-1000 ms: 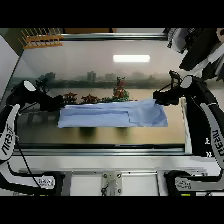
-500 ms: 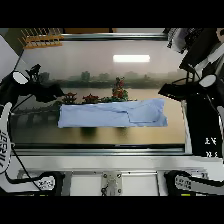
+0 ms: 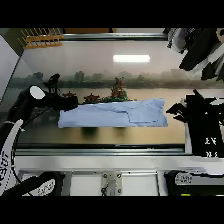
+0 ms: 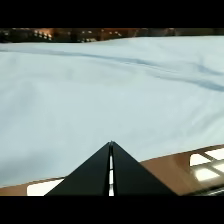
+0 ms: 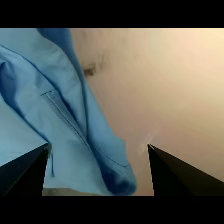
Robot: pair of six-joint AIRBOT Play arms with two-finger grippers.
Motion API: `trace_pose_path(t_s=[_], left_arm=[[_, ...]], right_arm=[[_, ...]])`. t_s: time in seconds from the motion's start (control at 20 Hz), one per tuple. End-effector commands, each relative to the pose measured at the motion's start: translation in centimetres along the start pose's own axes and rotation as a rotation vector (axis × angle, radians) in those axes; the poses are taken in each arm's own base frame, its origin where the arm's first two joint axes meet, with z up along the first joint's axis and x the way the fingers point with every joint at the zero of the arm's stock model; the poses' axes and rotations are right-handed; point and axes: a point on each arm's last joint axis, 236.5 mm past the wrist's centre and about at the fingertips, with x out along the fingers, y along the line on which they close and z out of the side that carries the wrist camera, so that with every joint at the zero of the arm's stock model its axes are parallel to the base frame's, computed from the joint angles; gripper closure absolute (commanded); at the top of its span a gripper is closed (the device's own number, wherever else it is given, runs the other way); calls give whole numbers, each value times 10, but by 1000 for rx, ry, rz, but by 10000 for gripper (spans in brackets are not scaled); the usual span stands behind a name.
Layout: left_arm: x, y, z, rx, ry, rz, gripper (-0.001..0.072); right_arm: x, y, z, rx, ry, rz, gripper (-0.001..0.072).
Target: Fold the clothes and pants, and hang the long-sleeved shirts on hangers.
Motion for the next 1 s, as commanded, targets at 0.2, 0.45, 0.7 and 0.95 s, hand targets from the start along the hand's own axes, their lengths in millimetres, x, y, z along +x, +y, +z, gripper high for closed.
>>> trace_pose_path(t_s=[0.2, 0.45, 0.7, 0.95], left_arm=[[16, -50, -13, 96, -10, -59, 700], [19, -59, -17, 119, -8, -67, 700], [40, -65, -30, 138, 49, -64, 700], [85, -101, -19, 215, 111, -81, 700]], right_arm=[[66, 54, -21, -19, 106, 155, 55], [81, 70, -22, -55, 96, 146, 570], [52, 79, -14, -99, 95, 95, 695], [-30, 113, 4, -218, 108, -41, 695]])
